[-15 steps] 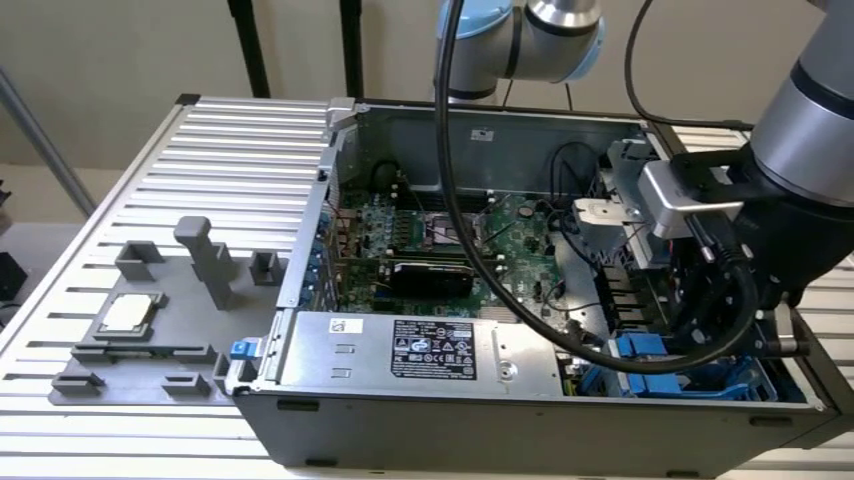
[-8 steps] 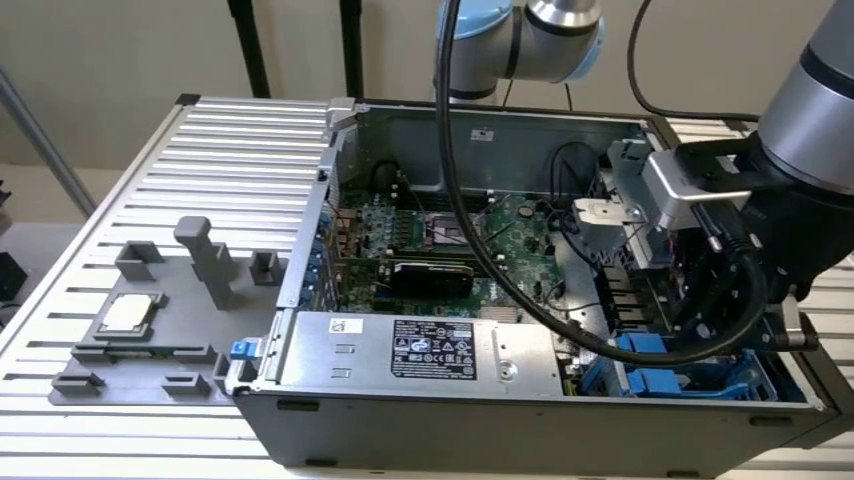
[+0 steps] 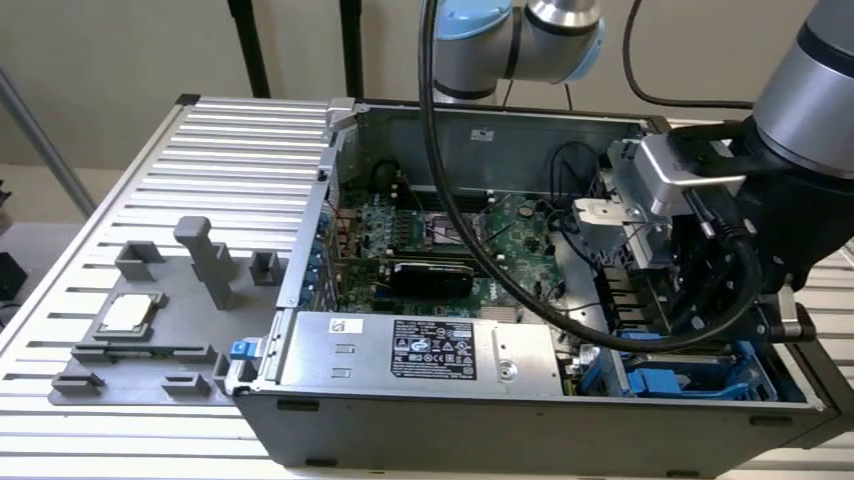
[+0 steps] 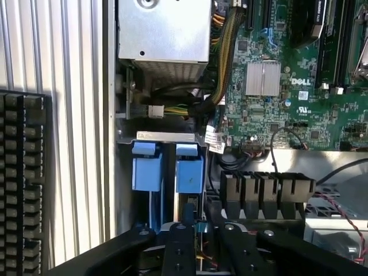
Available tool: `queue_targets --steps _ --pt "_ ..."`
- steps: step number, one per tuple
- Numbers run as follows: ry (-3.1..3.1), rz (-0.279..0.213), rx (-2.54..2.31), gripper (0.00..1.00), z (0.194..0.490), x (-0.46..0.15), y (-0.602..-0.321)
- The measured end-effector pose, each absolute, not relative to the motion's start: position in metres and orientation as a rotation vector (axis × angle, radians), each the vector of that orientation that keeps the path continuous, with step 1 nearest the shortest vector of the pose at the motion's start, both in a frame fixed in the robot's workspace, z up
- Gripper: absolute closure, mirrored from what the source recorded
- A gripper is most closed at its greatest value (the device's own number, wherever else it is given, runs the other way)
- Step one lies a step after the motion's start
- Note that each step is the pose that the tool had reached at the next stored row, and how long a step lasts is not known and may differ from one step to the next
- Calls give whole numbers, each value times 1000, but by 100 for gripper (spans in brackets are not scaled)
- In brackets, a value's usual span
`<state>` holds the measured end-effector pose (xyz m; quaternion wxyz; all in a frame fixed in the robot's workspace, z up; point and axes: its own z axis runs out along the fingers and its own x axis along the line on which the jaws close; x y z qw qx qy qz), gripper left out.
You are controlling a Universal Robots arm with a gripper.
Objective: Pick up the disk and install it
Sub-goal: 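Insert the second disk wire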
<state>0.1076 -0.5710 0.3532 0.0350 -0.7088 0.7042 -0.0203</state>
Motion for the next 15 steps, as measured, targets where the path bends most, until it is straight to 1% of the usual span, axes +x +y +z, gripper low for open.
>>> queue_targets --steps 2,3,15 --pt "2164 -62 -2179 0 353 103 -571" --pt "2164 -63 -2179 100 353 102 -571" --pt "2164 -63 -2178 100 353 98 -571"
